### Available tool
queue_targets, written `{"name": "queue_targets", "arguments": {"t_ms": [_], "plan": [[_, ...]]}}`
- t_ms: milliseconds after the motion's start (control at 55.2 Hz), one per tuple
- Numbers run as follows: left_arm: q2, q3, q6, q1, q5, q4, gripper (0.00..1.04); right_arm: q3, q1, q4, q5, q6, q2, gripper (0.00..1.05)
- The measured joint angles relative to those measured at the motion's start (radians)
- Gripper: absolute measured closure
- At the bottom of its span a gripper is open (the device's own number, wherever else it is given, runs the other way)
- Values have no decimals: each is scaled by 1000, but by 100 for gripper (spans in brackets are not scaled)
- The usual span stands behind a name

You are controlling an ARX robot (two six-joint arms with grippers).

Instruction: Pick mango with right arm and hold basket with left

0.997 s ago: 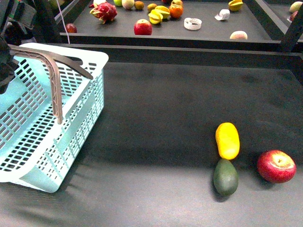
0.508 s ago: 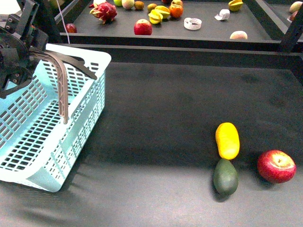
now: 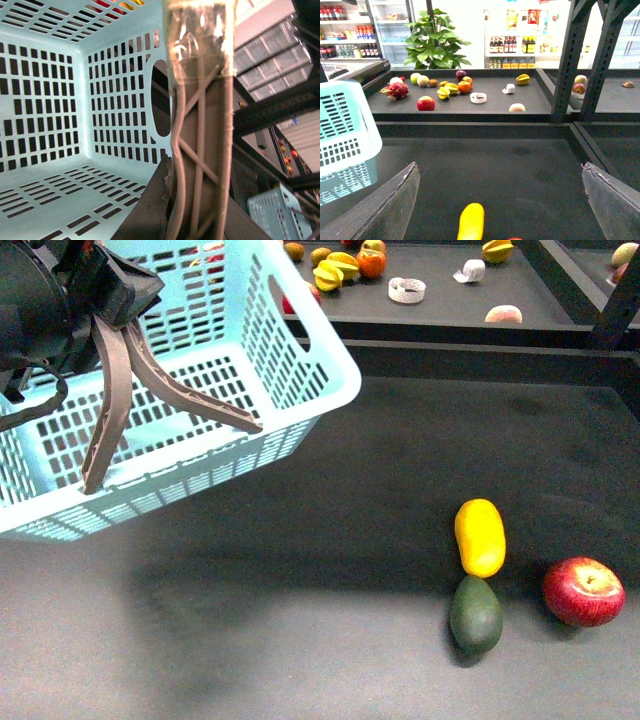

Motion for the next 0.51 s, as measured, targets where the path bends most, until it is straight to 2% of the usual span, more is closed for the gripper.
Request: {"name": "queue_targets", "arguments": {"t_ms": [326,508], "plan": [[-166,-152,298,-150,39,-24,96,0,0,0,0,0,0,8],[-214,-225,357,-210,16,8,96,0,0,0,0,0,0,8]]}}
